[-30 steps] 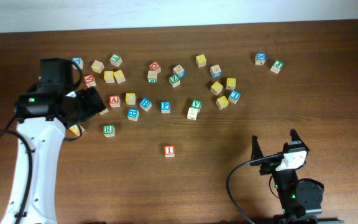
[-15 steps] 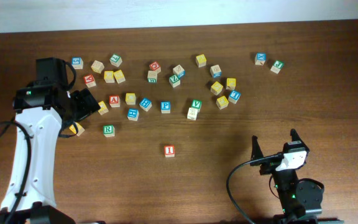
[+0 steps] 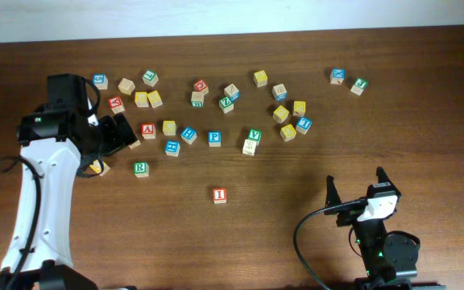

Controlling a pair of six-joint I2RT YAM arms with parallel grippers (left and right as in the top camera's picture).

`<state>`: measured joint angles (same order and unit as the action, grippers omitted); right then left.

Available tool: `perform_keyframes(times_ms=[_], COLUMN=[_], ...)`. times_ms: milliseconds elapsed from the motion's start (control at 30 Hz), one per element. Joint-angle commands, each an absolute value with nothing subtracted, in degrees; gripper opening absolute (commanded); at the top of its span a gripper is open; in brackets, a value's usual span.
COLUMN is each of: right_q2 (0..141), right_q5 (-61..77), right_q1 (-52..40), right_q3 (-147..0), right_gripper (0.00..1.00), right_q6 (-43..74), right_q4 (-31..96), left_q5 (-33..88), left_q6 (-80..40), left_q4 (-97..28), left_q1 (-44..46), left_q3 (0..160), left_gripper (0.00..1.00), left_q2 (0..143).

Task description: Spell out ICRA

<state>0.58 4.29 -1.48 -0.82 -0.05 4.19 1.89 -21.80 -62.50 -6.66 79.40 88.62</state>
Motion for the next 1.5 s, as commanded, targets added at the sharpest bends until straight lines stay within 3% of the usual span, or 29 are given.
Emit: perform_keyframes(times_ms=[0,867,967,1067,1100,1400,1467], right_q2=[0.21,0.19,0.19,0.19,0.19,0.19,0.19], right_q5=[4.03,4.49,6.02,6.00,5.96,7.31,13.30], right_q1=[-1.06,-1.10,-1.10,-1.10,-1.10,-1.10,-1.10], right_q3=[-0.32,-0.32,-0.32,-0.32,-0.32,-0.32,-0.32], right_gripper=[0.98,0.98,0.98,0.98,0.98,0.98,0.98], right_q6=[-0.21,0.08,14.06,42.30,46.65,47.07,47.46], right_q4=[4.19,4.05,4.01,3.99,3.99,3.70,1.72], left_q5=[1.08,3.86,3.86,3.90,3.88,3.88,3.88], left_q6=[-20.69,-20.69,-20.69,-20.69,-20.69,-20.69,-20.69], left_q4=[-62.39,-64.82,-65.04,-65.32,-65.34,-65.43,-65.43], left_q1=[-6.50,-6.48,-6.48,-6.48,-6.48,-6.48,-6.48], left_q3=[79.64,79.64,79.64,79.64,79.64,79.64,79.61], left_gripper=[0.99,0.99,0.99,0.99,0.99,0.99,0.99], left_q2=[89.14,89.14,89.14,89.14,89.14,89.14,89.14])
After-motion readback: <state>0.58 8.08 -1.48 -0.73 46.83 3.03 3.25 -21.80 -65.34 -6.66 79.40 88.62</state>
